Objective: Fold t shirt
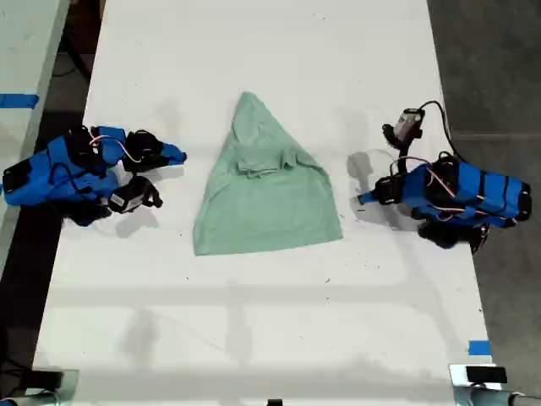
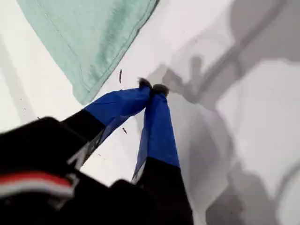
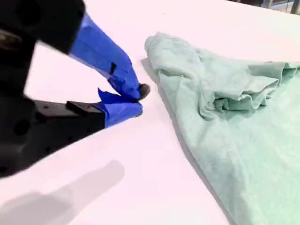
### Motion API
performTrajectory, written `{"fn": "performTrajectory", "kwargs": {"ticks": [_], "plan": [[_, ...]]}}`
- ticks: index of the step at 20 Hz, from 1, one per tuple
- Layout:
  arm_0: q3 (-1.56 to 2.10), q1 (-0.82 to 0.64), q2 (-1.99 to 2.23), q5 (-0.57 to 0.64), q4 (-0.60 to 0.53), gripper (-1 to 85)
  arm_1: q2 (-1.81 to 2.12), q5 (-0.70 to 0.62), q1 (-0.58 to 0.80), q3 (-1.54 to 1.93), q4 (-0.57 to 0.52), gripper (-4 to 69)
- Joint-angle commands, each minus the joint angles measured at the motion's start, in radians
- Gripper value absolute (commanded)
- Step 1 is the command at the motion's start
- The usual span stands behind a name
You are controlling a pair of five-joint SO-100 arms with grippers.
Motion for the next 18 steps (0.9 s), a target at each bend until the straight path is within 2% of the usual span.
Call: {"fn": "performTrajectory", "kwargs": {"ticks": [1, 3, 4, 6, 10, 18], "plan": [[0.043, 0.009, 0.008, -0.014, 0.003, -0.2, 0.021, 0.147, -0.038, 0.020, 0.014, 15.6], [0.043, 0.012, 0.008, -0.014, 0.003, -0.2, 0.020, 0.140, -0.048, -0.008, -0.055, 21.2], [0.043, 0.011, 0.008, -0.012, 0.003, -0.2, -0.011, 0.160, -0.041, -0.048, -0.028, 22.1], [0.043, 0.003, 0.008, -0.011, 0.003, -0.2, -0.239, 0.206, -0.025, -0.201, 0.034, 25.2], [0.043, 0.003, 0.008, -0.011, 0.003, -0.2, -0.770, 0.192, -0.026, -0.525, -0.015, 28.3], [0.043, 0.008, 0.008, -0.009, 0.003, -0.2, -1.223, 0.144, -0.002, -0.580, -0.403, 26.2]]}}
